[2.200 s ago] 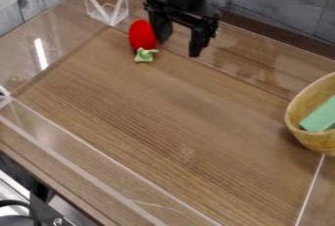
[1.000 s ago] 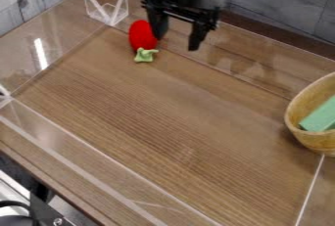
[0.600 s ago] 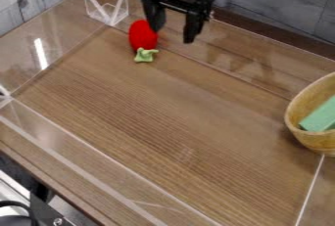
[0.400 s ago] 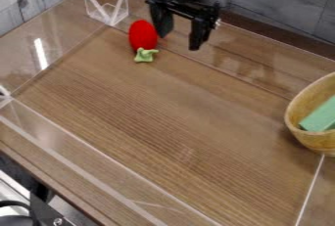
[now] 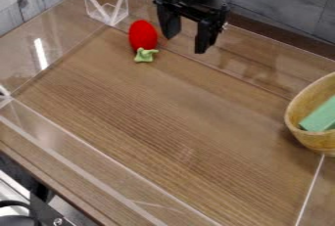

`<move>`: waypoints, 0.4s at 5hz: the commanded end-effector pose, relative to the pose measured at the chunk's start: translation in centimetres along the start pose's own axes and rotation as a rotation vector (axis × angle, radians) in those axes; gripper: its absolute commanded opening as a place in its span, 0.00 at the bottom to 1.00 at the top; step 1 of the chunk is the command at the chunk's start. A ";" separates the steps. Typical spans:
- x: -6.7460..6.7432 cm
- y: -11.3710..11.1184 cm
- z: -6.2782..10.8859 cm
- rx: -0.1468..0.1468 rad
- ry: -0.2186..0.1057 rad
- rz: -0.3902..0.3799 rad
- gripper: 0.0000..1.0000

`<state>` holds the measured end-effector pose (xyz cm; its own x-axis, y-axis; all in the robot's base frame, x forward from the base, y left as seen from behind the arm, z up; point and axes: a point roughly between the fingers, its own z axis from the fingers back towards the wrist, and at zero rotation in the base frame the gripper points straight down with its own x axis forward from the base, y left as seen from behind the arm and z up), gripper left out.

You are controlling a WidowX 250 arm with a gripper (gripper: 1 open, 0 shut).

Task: Put the green stick in the brown bowl

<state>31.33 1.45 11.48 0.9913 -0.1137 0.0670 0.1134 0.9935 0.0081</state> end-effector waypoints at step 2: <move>0.8 1.2 3.4 0.028 -0.086 0.027 1.00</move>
<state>31.24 2.16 11.90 0.9942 -0.0931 0.0540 0.0926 0.9956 0.0116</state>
